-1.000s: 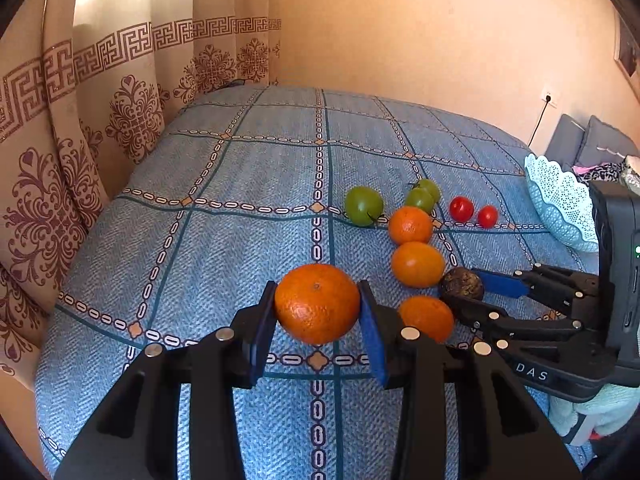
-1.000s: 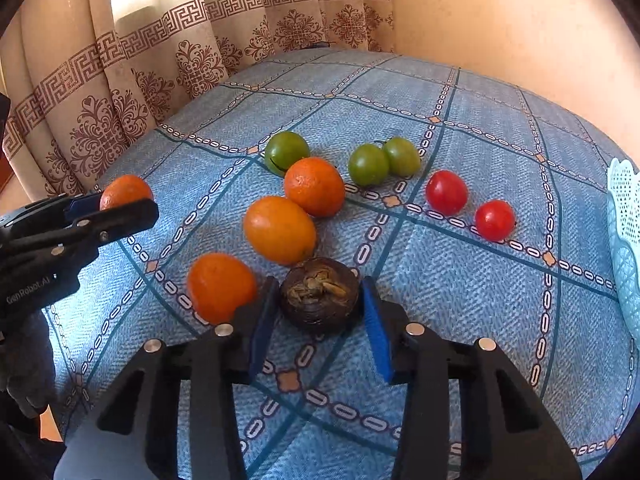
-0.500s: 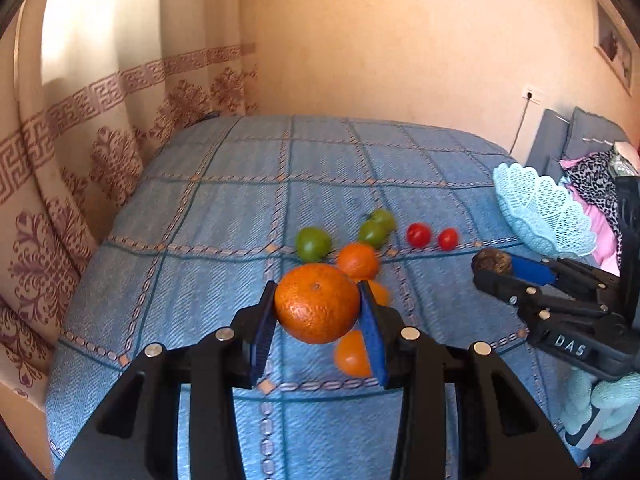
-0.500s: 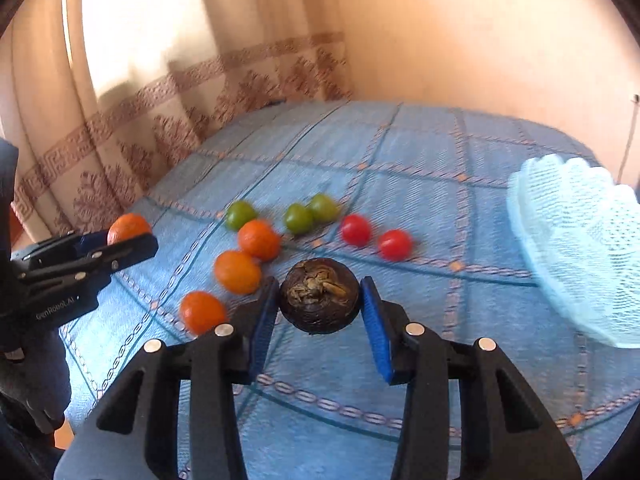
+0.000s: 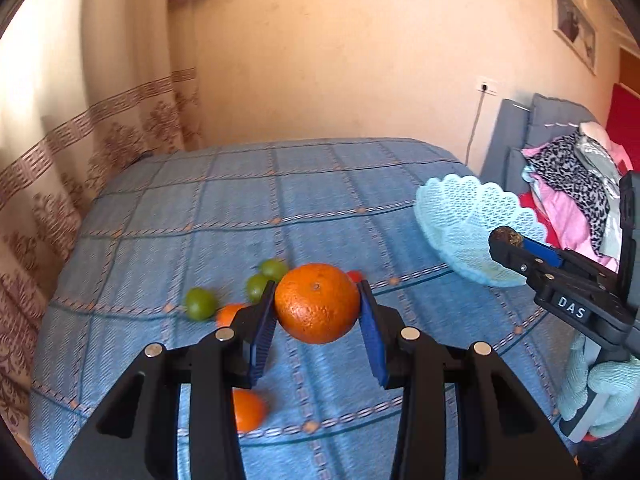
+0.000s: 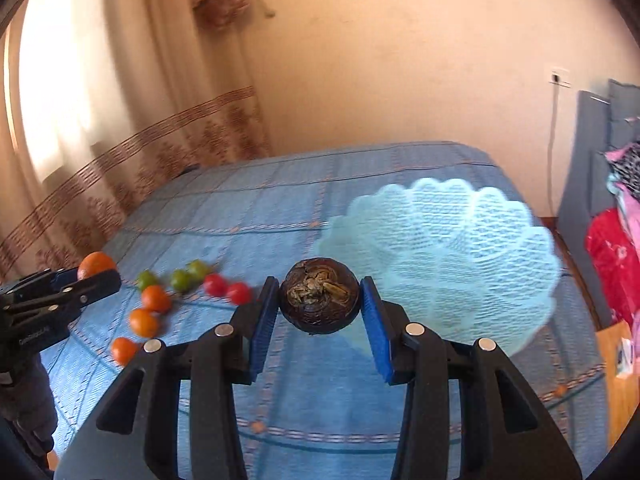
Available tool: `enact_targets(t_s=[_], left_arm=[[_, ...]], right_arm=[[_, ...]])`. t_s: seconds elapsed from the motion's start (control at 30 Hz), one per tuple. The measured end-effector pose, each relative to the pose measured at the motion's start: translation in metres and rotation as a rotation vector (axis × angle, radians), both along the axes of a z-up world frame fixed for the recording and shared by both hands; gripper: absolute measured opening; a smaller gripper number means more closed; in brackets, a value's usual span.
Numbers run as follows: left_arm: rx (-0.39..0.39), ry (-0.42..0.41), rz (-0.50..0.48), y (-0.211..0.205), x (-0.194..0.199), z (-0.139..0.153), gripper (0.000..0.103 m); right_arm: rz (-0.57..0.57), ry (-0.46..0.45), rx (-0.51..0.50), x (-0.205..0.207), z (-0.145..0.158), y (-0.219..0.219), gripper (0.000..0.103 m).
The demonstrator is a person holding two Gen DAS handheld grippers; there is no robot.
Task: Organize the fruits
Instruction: 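Carry both fruits to the blue basket while the right tool releases the dark fruit inside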
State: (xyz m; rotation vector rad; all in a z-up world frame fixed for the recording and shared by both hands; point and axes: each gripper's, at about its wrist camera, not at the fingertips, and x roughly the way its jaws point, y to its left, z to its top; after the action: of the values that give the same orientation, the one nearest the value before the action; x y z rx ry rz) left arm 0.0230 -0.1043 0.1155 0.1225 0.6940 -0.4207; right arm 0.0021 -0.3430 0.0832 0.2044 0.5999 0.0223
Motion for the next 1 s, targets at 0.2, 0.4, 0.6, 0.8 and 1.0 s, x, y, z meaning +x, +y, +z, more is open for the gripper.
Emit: enact_targets(t_s=[0.2, 0.4, 0.6, 0.8, 1.0], left_arm=[[0.011, 0.003, -0.073, -0.048, 0.009, 0.001, 0.04], [0.008, 0.008, -0.15, -0.092, 0.019, -0.002, 0.04], [0.03, 0.032, -0.182, -0.128, 0.036, -0.014, 0.04], [0.037, 0.063, -0.212, -0.152, 0.045, -0.024, 0.04], [0.032, 0.094, -0.227, -0.161, 0.05, -0.028, 0.04]], right_arm=[[-0.088, 0.004, 0.014, 0.004, -0.003, -0.035, 0.043], [-0.166, 0.022, 0.048, 0.007, -0.016, -0.066, 0.043], [-0.213, 0.027, 0.068, 0.002, -0.026, -0.08, 0.043], [-0.255, 0.009, 0.1, 0.0, -0.025, -0.092, 0.049], [-0.296, -0.035, 0.116, -0.01, -0.017, -0.096, 0.056]])
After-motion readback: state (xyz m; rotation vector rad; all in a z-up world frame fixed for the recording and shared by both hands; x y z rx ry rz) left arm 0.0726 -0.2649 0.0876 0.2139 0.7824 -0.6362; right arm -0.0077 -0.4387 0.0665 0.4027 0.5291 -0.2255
